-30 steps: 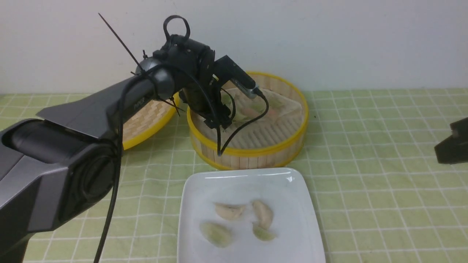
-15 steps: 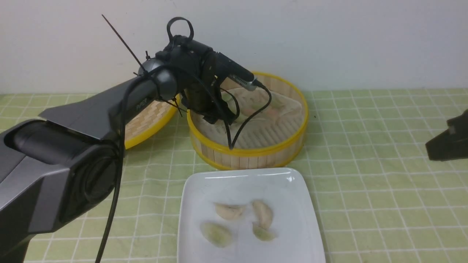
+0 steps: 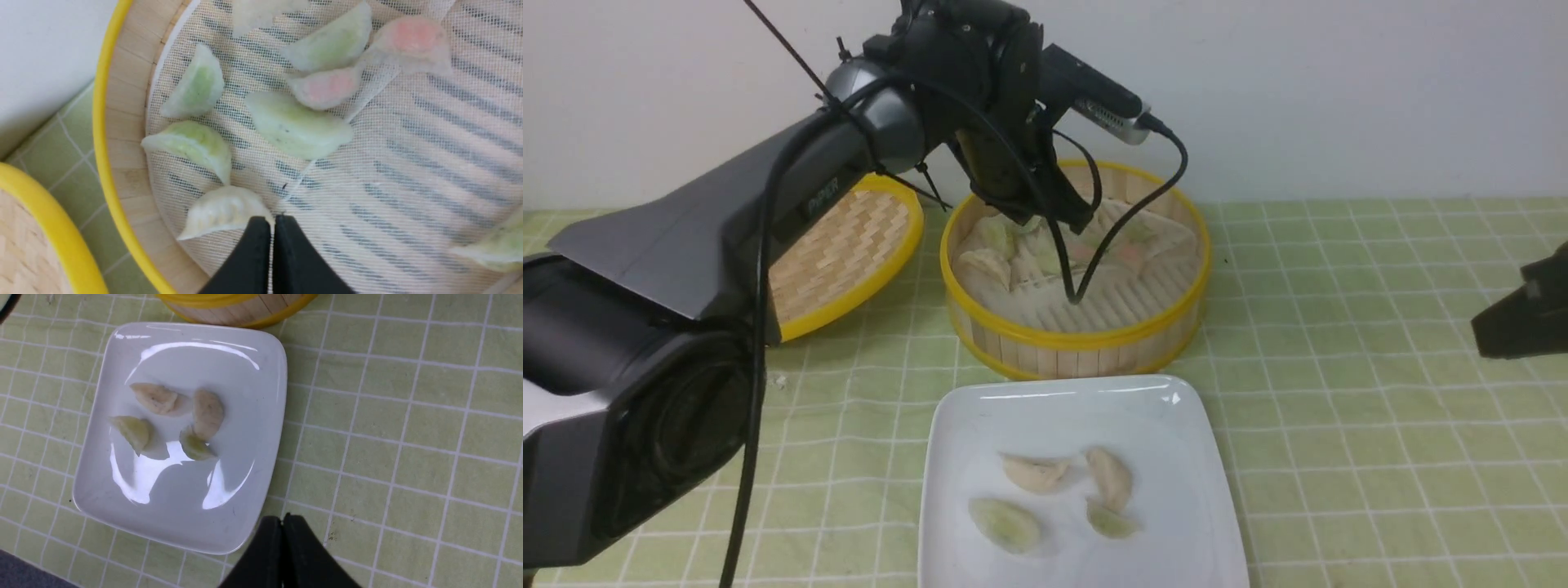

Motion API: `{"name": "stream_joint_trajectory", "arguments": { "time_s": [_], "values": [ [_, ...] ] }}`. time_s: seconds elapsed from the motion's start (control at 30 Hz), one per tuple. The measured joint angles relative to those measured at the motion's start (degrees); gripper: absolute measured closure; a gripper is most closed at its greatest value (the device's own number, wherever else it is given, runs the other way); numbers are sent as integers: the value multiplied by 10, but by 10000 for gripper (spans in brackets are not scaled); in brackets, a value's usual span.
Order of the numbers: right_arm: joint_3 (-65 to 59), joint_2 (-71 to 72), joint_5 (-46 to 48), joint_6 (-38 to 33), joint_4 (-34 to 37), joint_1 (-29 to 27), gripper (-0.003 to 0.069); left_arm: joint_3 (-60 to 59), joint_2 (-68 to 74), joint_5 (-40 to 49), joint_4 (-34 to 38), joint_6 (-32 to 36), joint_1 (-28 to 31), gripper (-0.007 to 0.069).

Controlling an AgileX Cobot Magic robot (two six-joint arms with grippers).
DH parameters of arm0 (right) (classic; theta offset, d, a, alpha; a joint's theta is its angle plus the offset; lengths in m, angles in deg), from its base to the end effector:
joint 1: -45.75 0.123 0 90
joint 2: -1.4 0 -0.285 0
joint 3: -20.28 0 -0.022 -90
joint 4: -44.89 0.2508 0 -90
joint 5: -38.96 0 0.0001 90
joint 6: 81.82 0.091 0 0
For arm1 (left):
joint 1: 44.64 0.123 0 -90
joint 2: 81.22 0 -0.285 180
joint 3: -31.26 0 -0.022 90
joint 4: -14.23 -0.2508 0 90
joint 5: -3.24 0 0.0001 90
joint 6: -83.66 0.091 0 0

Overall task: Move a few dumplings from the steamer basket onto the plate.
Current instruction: Use the left arm to grab a dumpling from the steamer

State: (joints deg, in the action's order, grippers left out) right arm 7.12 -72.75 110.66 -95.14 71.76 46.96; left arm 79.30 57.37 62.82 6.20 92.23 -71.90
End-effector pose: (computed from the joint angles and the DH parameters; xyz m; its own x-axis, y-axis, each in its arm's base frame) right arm 0.2028 0.0434 0.3552 -0.9036 -0.0865 -0.4196 -0.2551 0.8955 0.3646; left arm 0.4584 -0.2238 0.2529 -0.6624 0.5860 -0.4667 0.5597 0.8012 0.2116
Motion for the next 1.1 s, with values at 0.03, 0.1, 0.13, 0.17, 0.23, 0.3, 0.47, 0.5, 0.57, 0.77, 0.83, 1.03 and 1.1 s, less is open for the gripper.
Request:
{"name": "stream_joint_trajectory", "arguments": {
  "time_s": [0.03,0.1,0.13,0.17,0.23,0.3,0.47,0.5,0.57,0.77,0.83,1.03,1.1],
  "values": [
    [0,0,0,0,1,0,672,0,2,1,-7,4,0,631],
    [0,0,0,0,2,0,672,0,8,2,-30,9,0,624],
    [0,0,0,0,3,0,672,0,13,2,-43,11,0,614],
    [0,0,0,0,3,0,672,0,17,2,-53,11,0,597],
    [0,0,0,0,3,0,672,0,29,2,-68,12,0,549],
    [0,0,0,0,3,0,672,0,39,2,-74,12,0,483],
    [0,0,0,0,5,0,672,0,64,-5,-75,13,0,295],
    [0,0,0,0,6,0,672,0,68,-10,-80,13,0,265],
    [0,0,0,0,7,0,672,0,77,-18,-97,13,0,193],
    [0,0,0,0,8,0,672,0,101,-30,-129,12,0,126],
    [0,0,0,0,9,0,672,0,103,-35,-132,12,0,127],
    [0,0,0,0,9,0,671,1,106,-44,-122,7,-1,222],
    [0,0,0,0,9,0,671,3,106,-43,-117,6,-1,222]
  ]
}}
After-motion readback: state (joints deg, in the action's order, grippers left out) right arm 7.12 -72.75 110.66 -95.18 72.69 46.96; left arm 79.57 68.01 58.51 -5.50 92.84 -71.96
